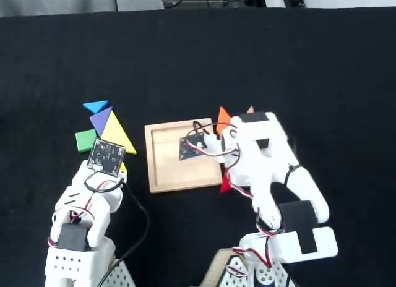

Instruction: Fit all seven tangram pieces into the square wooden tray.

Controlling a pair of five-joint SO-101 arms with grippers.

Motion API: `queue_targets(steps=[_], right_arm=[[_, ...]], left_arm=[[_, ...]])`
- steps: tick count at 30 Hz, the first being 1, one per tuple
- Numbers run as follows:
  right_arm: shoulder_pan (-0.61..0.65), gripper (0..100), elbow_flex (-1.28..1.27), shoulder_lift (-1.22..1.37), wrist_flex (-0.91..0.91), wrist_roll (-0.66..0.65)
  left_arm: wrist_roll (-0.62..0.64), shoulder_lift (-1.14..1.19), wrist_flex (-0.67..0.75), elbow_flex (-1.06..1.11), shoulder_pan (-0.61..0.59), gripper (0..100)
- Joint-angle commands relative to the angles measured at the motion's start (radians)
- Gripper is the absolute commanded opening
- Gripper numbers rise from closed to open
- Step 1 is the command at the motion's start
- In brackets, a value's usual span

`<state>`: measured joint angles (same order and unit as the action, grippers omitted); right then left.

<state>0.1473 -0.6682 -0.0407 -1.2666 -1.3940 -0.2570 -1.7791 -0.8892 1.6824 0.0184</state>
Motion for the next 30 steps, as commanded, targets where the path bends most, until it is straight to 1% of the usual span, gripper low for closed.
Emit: queue_targets(steps=[1, 8, 12, 16, 18, 21, 25, 30], right_arm=[[0.018, 31.9, 0.039, -0.019, 0.028, 0.017], [0.025, 31.9, 0.033, -0.07, 0.025, 0.011], [0.02, 31.9, 0.031, -0.07, 0.014, -0.046], [0.018, 32.0, 0.031, -0.07, 0.015, -0.066], [0.018, 34.1, 0.031, -0.07, 0.017, -0.1], [0.018, 39.7, 0.031, -0.07, 0.017, -0.153], [-0.025, 39.9, 0.027, -0.068, 0.014, -0.244], [-0.048, 39.9, 0.024, 0.007, 0.023, -0.307]], left_arm=[[-0.005, -0.005, -0.002, 0.019, 0.01, 3], [-0.005, -0.005, -0.002, 0.019, 0.01, 3], [-0.005, -0.005, -0.002, 0.019, 0.01, 3], [-0.005, -0.005, -0.002, 0.019, 0.01, 3], [-0.005, -0.005, -0.002, 0.019, 0.01, 3], [-0.005, -0.005, -0.002, 0.019, 0.01, 3], [-0.005, -0.005, -0.002, 0.019, 0.01, 3], [-0.005, -0.005, -0.002, 0.019, 0.01, 3]])
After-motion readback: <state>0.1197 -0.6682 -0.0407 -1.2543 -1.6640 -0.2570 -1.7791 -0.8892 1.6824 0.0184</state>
